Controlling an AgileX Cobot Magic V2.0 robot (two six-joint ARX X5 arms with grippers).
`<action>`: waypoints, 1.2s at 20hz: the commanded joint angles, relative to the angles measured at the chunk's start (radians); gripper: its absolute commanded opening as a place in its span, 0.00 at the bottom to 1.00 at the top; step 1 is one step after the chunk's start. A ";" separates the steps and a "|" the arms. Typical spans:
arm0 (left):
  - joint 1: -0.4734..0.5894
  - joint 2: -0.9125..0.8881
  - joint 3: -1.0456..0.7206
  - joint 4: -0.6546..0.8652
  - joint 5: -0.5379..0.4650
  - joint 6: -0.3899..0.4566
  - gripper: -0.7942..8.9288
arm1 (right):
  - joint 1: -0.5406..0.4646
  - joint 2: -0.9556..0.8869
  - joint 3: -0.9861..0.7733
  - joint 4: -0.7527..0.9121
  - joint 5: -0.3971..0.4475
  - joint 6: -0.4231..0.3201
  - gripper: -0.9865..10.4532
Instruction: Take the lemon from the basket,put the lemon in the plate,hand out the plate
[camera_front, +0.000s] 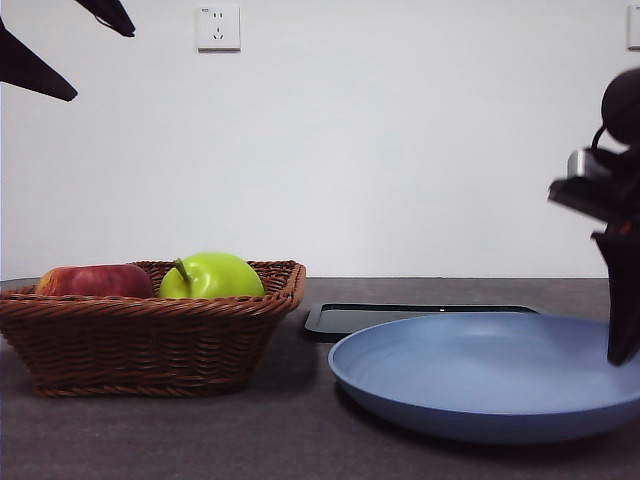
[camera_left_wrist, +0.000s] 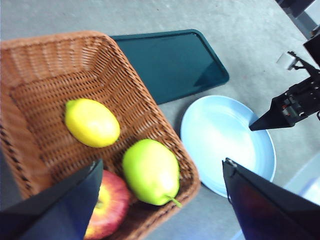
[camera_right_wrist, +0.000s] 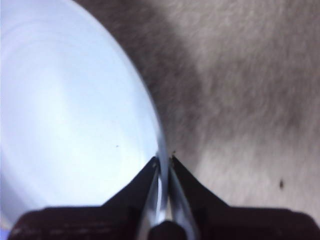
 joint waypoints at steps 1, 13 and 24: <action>-0.023 0.018 0.014 0.013 -0.014 -0.062 0.51 | 0.004 -0.046 0.010 -0.037 0.014 0.000 0.09; -0.098 0.563 0.229 0.001 -0.217 -0.155 0.51 | 0.004 -0.428 0.010 -0.104 0.016 0.001 0.09; -0.141 0.938 0.488 -0.098 -0.347 -0.208 0.51 | 0.004 -0.437 0.010 -0.135 0.015 -0.004 0.09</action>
